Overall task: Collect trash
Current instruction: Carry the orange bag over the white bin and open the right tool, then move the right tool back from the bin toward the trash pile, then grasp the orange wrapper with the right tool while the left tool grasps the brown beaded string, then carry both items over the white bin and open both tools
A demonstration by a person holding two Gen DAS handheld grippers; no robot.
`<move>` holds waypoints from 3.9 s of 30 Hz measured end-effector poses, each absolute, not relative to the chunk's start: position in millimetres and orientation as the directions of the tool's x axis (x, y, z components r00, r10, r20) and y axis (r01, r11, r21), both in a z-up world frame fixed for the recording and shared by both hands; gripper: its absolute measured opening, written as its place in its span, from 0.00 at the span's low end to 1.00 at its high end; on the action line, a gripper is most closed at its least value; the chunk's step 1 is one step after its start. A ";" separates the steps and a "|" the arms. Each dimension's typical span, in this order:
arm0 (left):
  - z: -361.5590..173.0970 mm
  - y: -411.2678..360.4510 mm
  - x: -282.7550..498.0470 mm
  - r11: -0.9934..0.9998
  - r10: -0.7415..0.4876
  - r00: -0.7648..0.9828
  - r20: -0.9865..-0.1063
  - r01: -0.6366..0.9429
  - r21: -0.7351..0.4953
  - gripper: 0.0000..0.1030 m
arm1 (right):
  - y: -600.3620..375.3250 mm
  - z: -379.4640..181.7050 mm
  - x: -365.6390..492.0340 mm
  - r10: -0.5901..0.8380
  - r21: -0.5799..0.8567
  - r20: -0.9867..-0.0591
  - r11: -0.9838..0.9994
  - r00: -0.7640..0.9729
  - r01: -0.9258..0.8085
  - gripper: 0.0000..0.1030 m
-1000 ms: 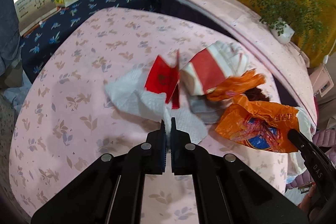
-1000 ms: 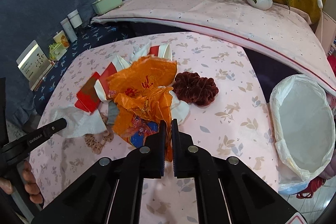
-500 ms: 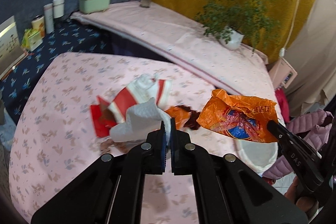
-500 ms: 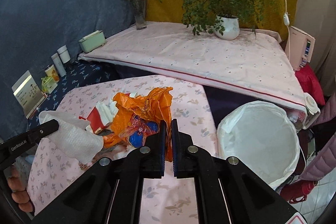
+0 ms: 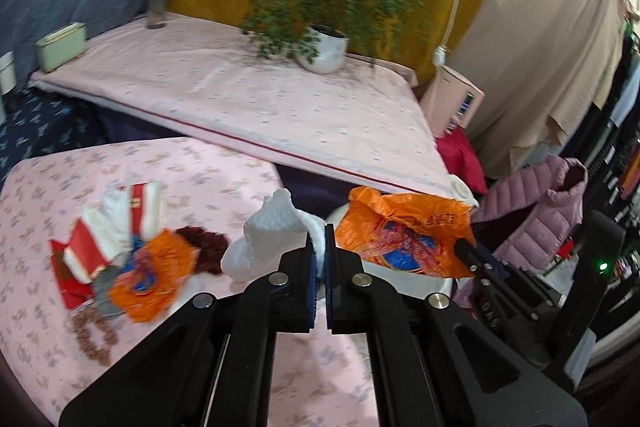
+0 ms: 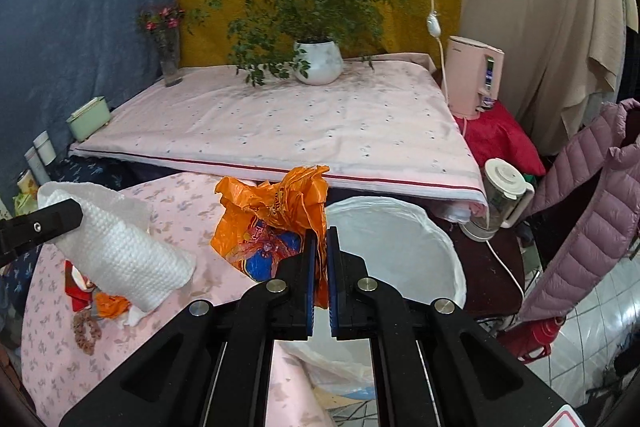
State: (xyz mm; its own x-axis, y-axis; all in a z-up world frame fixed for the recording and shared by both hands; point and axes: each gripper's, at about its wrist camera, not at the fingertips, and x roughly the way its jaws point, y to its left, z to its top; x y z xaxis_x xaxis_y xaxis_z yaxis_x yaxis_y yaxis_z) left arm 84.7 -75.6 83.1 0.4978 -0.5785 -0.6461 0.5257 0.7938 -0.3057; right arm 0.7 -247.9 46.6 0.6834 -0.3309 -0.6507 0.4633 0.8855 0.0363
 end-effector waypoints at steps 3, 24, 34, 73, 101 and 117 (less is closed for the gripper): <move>79.9 -110.8 81.0 0.756 -0.611 0.453 -0.649 0.578 -0.308 0.02 | -271.2 34.8 -4.9 -0.372 0.023 -0.667 0.856 0.646 0.517 0.05; 26.4 -199.0 91.4 0.776 -0.536 0.410 -0.738 0.583 -0.240 0.49 | -320.7 -5.7 -5.6 -0.384 0.018 -0.730 0.815 0.565 0.579 0.13; 27.7 -167.1 101.2 0.840 -0.465 0.495 -0.733 0.509 -0.189 0.65 | -301.5 7.5 10.3 -0.371 0.025 -0.707 0.838 0.602 0.545 0.39; -28.5 61.5 123.5 0.984 -0.171 0.579 -0.797 0.062 -0.166 0.77 | -132.5 7.7 55.7 -0.124 0.072 -0.720 0.965 0.683 0.251 0.56; -116.5 169.6 131.2 0.979 -0.106 0.451 -0.886 -0.107 -0.171 0.70 | -39.5 -82.6 153.7 0.000 0.093 -0.833 0.986 0.553 0.140 0.43; -93.0 151.3 131.6 0.972 -0.193 0.466 -0.863 -0.026 -0.232 0.12 | -37.2 -49.5 146.9 0.026 0.095 -0.783 0.992 0.622 0.078 0.11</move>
